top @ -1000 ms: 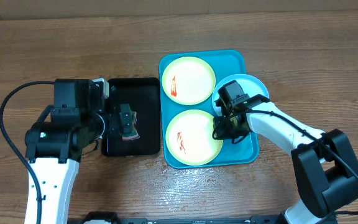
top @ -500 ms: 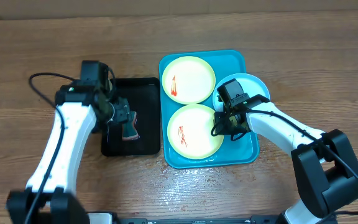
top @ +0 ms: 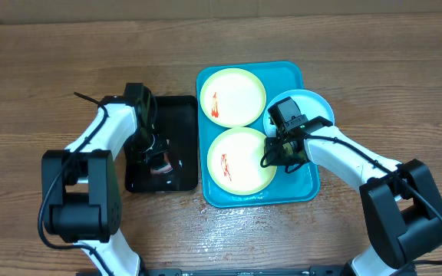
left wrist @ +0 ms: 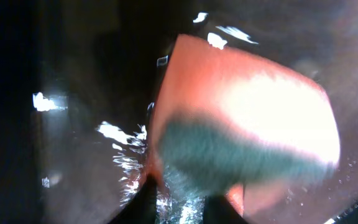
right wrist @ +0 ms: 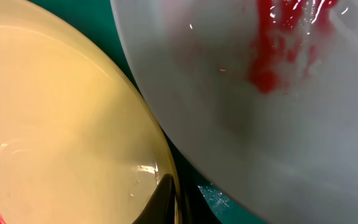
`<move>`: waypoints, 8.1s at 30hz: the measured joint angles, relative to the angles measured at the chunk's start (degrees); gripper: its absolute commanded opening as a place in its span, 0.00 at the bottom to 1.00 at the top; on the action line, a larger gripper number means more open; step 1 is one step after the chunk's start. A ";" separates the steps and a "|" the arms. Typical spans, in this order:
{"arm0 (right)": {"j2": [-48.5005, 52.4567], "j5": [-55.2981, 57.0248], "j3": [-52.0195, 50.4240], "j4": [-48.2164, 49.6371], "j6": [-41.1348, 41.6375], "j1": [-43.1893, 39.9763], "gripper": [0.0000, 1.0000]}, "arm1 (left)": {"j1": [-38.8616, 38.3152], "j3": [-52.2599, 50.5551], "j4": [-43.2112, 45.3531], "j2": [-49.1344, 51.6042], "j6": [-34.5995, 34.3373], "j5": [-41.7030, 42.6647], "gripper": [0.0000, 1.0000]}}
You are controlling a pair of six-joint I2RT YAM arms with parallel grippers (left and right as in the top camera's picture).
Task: Clean dirty plates on tray and stack at the side
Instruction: 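Grasp the green-and-orange sponge from the black tray with the left gripper, then scrub the lower yellow plate with the sponge in the left gripper, then return the sponge to the black tray with the left gripper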
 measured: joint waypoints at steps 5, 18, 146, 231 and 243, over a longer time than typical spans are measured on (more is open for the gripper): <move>0.00 0.09 0.00 0.07 0.02 0.00 0.04 | 0.13 0.61 -0.15 1.03 0.33 1.38 0.04; 0.00 0.17 0.00 0.07 0.02 0.00 0.04 | 0.33 0.92 -2.05 -3.32 0.76 1.84 0.04; -0.09 -0.04 0.11 -0.22 1.31 -0.04 0.04 | -27.78 12.37 1.51 7.82 1.88 19.93 0.04; -0.09 0.28 0.39 -2.38 1.09 -0.22 0.04 | -9.64 22.60 -15.21 -17.94 -5.46 -3.39 0.04; -0.09 0.70 0.55 -2.60 1.03 -0.22 0.04 | -4.55 6.56 -3.08 -6.91 -5.25 -5.79 0.04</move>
